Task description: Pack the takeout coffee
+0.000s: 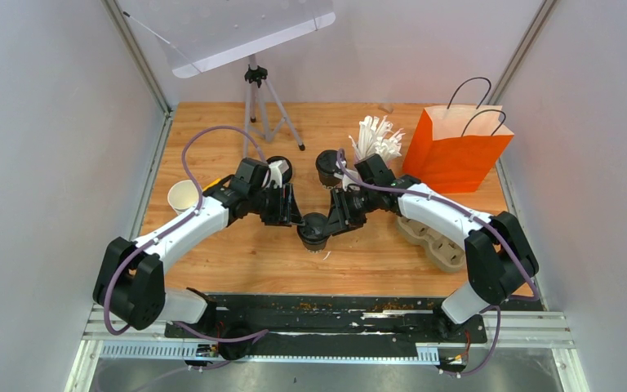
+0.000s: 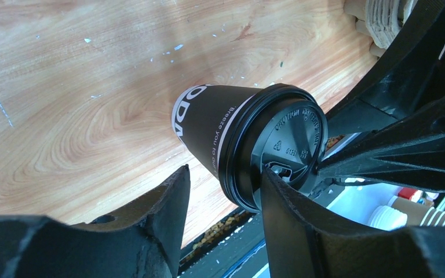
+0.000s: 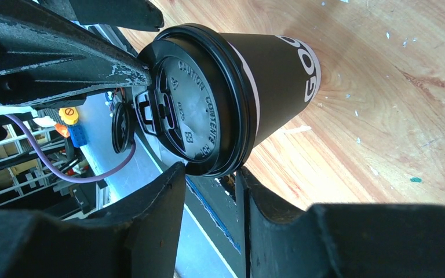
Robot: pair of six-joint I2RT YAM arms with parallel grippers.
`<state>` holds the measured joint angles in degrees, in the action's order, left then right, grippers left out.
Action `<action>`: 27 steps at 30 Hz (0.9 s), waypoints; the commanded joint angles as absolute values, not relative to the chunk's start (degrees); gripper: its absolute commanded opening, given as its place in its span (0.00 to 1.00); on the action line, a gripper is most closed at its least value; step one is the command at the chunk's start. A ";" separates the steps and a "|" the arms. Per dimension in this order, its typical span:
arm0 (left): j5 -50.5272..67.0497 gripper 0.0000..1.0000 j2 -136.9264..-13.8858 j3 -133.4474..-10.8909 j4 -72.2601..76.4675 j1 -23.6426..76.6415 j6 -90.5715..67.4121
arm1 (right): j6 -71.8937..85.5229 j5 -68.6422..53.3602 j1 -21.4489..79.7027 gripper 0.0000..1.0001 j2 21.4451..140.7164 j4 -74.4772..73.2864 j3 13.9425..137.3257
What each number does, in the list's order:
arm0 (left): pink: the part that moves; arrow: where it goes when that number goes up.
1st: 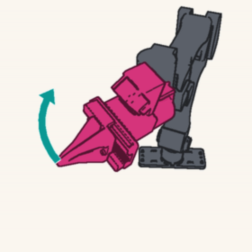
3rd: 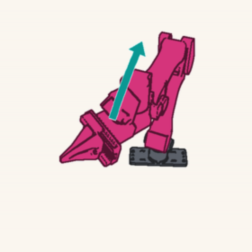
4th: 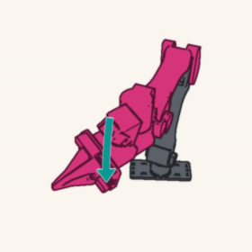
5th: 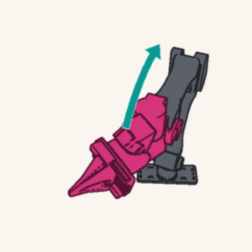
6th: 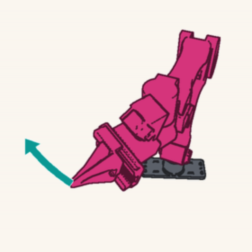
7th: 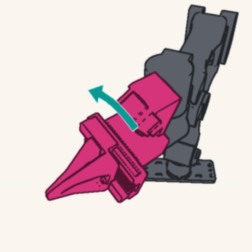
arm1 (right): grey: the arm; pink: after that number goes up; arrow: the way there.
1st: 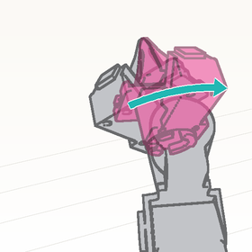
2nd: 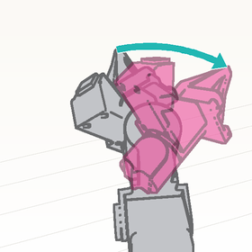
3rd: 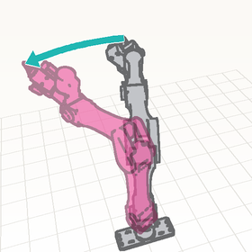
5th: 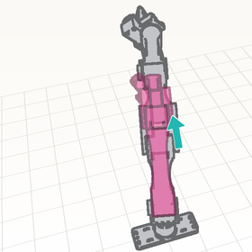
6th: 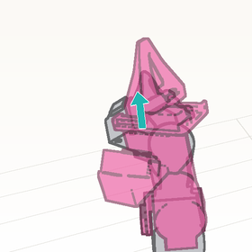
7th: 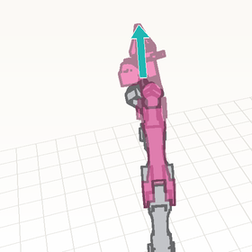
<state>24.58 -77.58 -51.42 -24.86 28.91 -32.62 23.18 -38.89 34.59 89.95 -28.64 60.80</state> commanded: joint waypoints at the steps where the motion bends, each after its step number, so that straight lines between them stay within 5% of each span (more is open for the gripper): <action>1: 22.78 0.54 -78.40 -51.86 -25.07 29.08 -30.11 | 24.79 -38.85 34.97 0.36 90.41 -28.70 62.25; 13: 22.84 0.42 -79.09 -50.98 -25.73 29.09 -29.93 | 25.66 -39.87 35.40 0.24 91.81 -26.61 61.73; 27: 20.07 0.36 -81.60 -49.97 -27.35 29.09 -29.12 | 22.55 -40.50 34.35 0.22 94.86 -16.52 52.49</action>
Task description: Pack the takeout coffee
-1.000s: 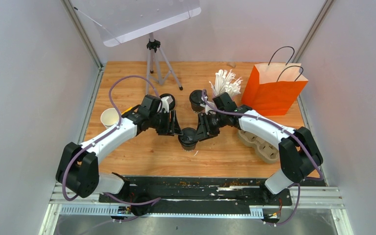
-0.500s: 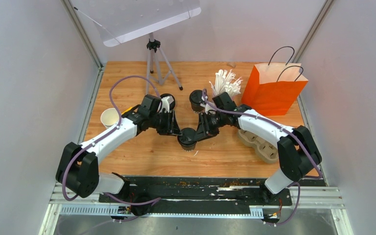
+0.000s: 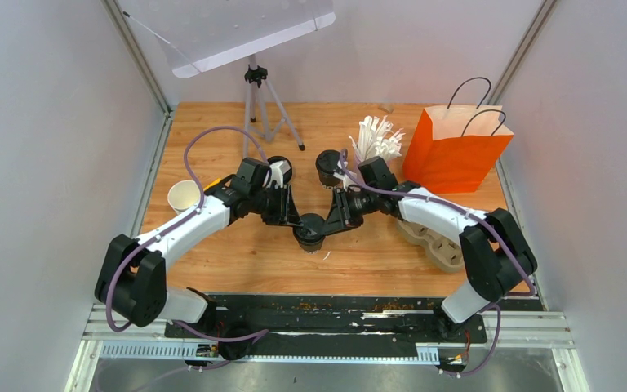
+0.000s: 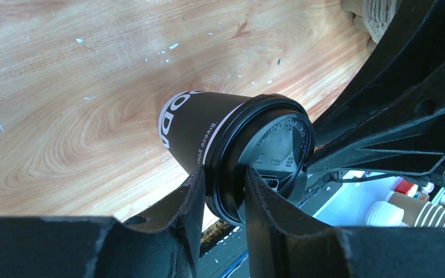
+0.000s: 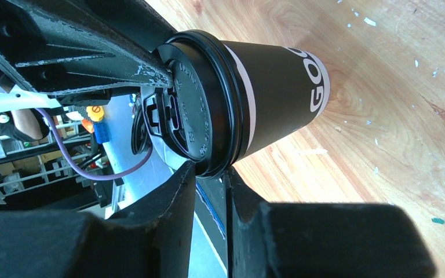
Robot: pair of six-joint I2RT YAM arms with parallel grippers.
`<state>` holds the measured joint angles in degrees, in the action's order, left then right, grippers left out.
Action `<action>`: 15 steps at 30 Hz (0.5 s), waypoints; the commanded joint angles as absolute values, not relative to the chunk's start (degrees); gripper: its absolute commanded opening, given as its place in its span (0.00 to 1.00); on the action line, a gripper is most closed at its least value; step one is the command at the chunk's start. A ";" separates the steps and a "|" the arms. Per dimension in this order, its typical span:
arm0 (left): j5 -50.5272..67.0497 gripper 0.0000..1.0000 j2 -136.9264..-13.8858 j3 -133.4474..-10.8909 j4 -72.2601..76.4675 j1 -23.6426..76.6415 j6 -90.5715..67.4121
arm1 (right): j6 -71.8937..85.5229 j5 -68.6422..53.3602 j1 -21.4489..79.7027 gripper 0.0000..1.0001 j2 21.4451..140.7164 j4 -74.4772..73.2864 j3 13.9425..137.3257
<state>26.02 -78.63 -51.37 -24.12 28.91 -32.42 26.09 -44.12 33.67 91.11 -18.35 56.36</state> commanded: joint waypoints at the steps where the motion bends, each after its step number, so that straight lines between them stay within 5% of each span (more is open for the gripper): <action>1: 19.89 0.36 -81.72 -49.78 -27.48 29.09 -29.01 | 22.13 -40.52 34.22 0.22 94.79 -15.77 51.80; 15: 17.98 0.34 -81.54 -45.88 -27.40 29.09 -30.01 | 18.95 -39.40 34.00 0.23 96.78 -6.26 42.20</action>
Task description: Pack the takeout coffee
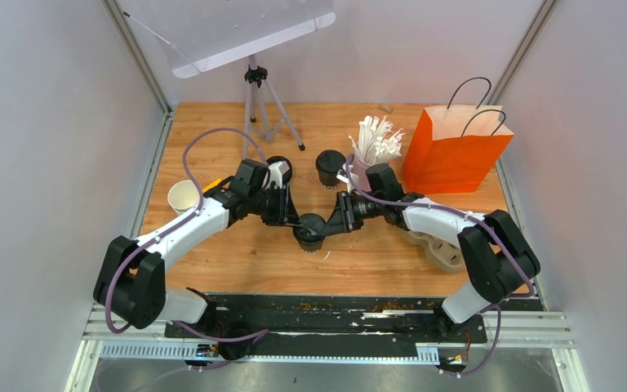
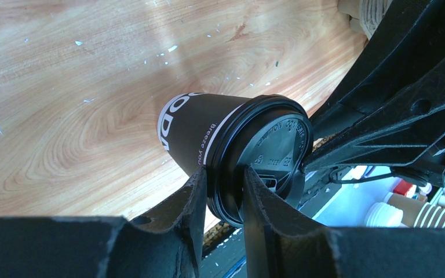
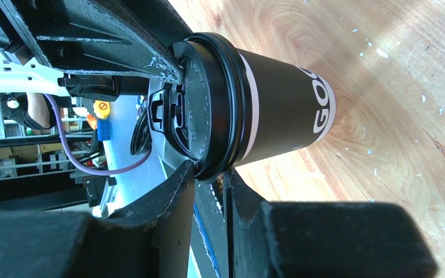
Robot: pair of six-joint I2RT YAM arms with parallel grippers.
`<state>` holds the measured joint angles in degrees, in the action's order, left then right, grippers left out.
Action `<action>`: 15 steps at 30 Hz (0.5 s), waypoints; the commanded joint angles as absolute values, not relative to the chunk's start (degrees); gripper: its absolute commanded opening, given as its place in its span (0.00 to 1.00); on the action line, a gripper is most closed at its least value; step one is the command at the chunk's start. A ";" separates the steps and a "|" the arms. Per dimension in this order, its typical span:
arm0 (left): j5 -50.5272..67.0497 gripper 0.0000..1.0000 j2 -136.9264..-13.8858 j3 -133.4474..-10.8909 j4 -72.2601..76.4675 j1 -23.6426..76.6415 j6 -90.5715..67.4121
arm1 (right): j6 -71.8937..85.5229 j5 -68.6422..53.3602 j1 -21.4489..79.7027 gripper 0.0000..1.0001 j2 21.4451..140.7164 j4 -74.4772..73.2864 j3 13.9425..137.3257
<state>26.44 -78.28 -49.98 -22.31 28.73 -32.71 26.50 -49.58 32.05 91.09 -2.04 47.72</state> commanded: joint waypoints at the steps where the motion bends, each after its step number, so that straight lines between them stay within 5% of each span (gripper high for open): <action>1: 17.99 0.34 -81.52 -45.99 -27.38 29.09 -30.10 | 18.44 -39.32 33.90 0.22 96.77 -6.55 42.44; 5: 19.47 0.34 -80.85 -47.23 -27.69 29.05 -31.88 | 16.45 -40.67 32.56 0.25 96.18 -12.21 48.04; 15: 21.92 0.38 -76.04 -48.43 -28.59 29.09 -42.51 | 20.82 -42.01 32.42 0.60 89.89 -22.58 58.42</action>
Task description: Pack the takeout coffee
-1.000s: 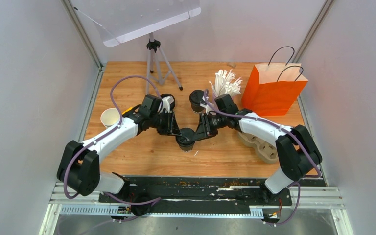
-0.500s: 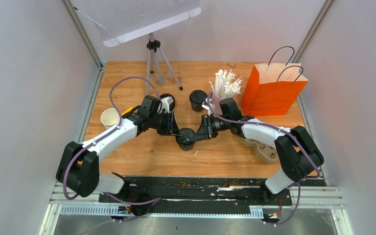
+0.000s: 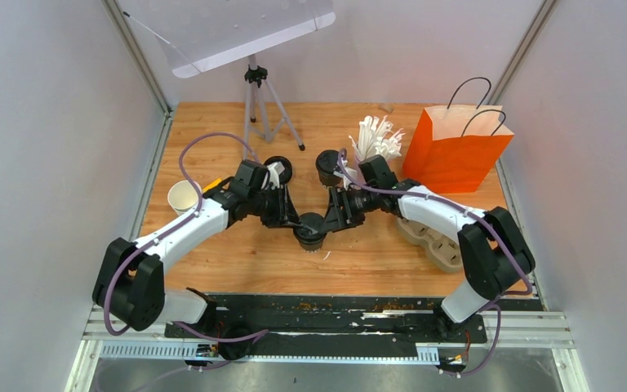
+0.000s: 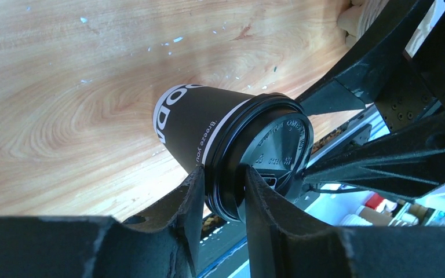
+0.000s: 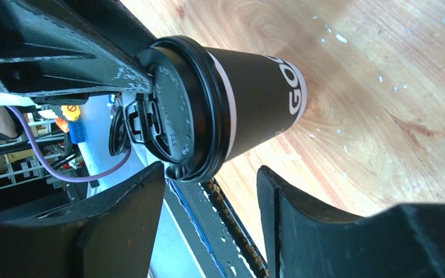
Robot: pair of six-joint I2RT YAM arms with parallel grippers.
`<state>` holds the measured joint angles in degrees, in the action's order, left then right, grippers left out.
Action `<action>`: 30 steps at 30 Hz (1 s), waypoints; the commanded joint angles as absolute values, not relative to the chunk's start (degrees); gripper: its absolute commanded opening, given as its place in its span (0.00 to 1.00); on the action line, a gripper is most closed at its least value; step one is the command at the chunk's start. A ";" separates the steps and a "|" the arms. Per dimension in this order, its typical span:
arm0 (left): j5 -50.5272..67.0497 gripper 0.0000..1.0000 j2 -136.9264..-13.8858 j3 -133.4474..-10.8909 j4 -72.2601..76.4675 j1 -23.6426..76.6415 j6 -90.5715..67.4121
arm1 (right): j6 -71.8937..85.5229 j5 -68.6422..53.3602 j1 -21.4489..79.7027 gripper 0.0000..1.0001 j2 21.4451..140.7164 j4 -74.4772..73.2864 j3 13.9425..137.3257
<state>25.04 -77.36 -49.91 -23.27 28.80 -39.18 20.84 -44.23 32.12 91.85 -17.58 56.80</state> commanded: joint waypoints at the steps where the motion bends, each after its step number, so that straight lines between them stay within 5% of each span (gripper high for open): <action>1: 22.17 0.41 -75.60 -48.45 -28.69 29.09 -42.88 | 21.20 -41.90 32.62 0.62 89.39 -22.49 57.92; 14: 20.60 0.55 -74.16 -52.29 -32.67 29.09 -40.08 | 27.11 -37.30 36.01 0.44 85.36 -25.34 59.72; 30: 20.91 0.48 -75.74 -52.52 -32.37 29.07 -34.81 | 29.73 -34.21 40.47 0.31 84.41 -29.86 62.61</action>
